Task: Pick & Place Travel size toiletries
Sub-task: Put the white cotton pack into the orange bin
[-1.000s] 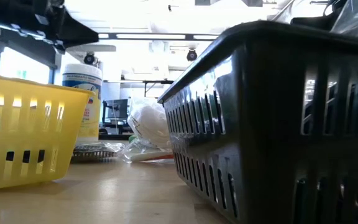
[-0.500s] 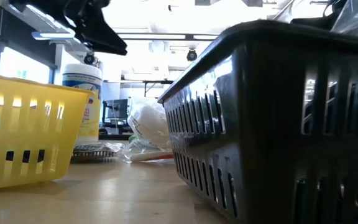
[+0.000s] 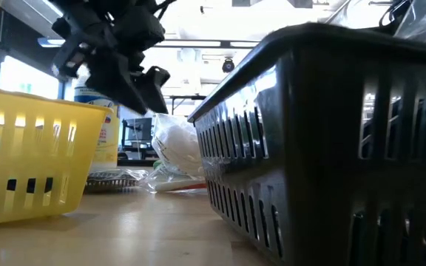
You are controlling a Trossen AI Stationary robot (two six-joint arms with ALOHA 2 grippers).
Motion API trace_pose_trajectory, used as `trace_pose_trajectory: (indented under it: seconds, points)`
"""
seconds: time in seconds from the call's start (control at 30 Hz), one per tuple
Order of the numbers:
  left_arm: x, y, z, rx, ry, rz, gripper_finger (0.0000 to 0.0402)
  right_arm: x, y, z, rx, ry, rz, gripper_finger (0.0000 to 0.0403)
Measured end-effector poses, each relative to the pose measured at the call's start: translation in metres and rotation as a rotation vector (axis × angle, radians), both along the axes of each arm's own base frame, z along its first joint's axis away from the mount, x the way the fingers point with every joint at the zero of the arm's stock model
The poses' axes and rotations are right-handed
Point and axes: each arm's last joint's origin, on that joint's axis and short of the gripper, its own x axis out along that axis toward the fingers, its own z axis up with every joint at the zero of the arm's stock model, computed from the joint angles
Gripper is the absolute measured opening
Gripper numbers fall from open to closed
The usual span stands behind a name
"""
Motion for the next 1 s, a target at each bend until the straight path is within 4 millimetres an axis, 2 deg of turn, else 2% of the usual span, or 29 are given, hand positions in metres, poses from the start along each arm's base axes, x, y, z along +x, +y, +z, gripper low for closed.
trace_pose_trajectory:
  seconds: [0.13, 0.33, 0.67, 0.87, 1.0]
  points:
    - [0.007, -0.017, -0.011, 0.094, -0.009, -0.109, 0.0228, 0.0, 0.0, 0.0, -0.003, 0.0, -0.001, 0.0002]
    - [0.01, -0.037, -0.01, 0.2, -0.094, -0.215, 0.0228, 0.0, 0.0, 0.0, -0.002, -0.001, -0.012, 0.0002]
    - [0.014, -0.041, -0.015, 0.181, -0.104, -0.286, 0.0228, 0.0, -0.002, 0.0, 0.004, -0.005, -0.054, 0.0002]
    - [0.026, -0.045, -0.027, 0.153, -0.13, -0.31, 0.0228, 0.0, -0.001, 0.001, 0.005, -0.016, -0.052, 0.0002]
    - [0.037, -0.048, -0.026, 0.158, -0.124, -0.333, 0.0228, 0.0, -0.002, 0.0, 0.013, -0.004, -0.05, 0.0002]
